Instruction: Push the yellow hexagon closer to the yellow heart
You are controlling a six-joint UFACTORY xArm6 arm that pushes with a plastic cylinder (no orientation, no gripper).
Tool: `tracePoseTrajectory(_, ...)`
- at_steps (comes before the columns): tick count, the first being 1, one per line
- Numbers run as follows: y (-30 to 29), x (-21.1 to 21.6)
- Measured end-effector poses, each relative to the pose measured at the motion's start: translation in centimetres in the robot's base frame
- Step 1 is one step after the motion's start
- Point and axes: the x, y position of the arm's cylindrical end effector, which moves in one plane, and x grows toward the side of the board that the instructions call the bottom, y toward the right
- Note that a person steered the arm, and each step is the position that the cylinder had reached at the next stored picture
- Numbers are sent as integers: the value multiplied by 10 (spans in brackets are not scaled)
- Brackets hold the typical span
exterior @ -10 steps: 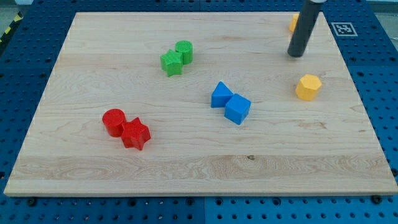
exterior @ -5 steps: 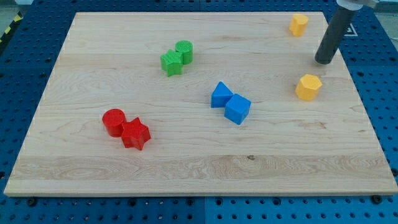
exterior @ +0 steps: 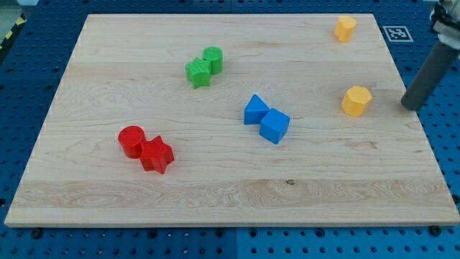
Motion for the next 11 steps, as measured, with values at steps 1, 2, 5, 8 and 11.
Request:
tracePoseTrajectory(1,-26,51)
tracePoseTrajectory(2,-73,57)
tracePoseTrajectory(5,-85,-17)
tracePoseTrajectory(8,-85,-44)
tracePoseTrajectory(11,-69,-46)
